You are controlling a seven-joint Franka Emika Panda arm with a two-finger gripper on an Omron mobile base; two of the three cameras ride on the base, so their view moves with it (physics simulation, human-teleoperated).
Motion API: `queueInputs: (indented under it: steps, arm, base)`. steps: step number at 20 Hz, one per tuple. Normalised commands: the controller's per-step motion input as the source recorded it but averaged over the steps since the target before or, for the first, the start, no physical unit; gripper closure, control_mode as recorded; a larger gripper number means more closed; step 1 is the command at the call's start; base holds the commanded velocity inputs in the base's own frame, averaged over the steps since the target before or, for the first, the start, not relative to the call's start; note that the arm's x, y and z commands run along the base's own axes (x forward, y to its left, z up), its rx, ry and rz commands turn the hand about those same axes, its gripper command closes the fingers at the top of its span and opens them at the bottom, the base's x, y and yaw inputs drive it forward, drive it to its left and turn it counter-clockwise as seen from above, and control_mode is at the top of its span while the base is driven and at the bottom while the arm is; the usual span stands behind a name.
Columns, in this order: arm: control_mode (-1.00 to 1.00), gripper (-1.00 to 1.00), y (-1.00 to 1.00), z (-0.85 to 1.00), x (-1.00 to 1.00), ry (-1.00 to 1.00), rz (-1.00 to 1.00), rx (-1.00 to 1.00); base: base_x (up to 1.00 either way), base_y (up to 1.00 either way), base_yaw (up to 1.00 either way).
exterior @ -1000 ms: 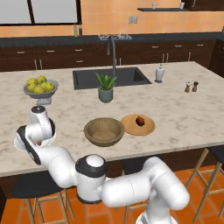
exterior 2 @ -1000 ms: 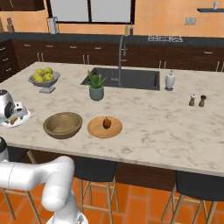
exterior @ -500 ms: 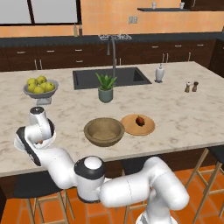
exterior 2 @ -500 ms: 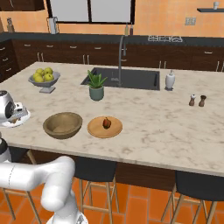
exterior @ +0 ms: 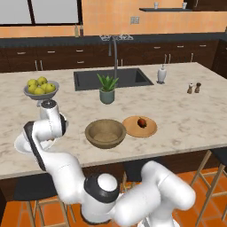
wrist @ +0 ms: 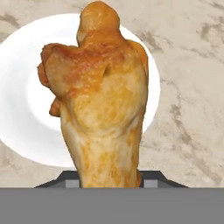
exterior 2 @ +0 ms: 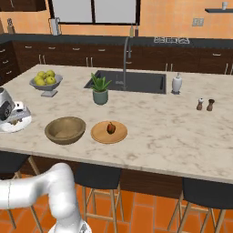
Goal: Pick the chicken drumstick and bell pepper from their plates and place them in the bowl. Then put the bowl in the fridge.
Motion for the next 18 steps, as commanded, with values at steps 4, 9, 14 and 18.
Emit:
queueInputs:
  steps: [4, 9, 14, 18]
  arm:
    - [-1.0, 1.0, -1.0, 0.74, -0.29, -0.16, -0.18, 0.12]
    - [-1.0, 1.0, -1.0, 0.68, -0.05, -0.03, -0.24, 0.13]
    - [-1.0, 1.0, -1.0, 0.62, 0.0, 0.02, -0.3, 0.18]
    - [-1.0, 1.0, -1.0, 0.04, -0.01, 0.12, -0.39, 0.06]
  base:
    - [0.0, 0.0, 0.0]
    - [0.0, 0.0, 0.0]
    - [0.0, 0.0, 0.0]
    - [0.0, 0.0, 0.0]
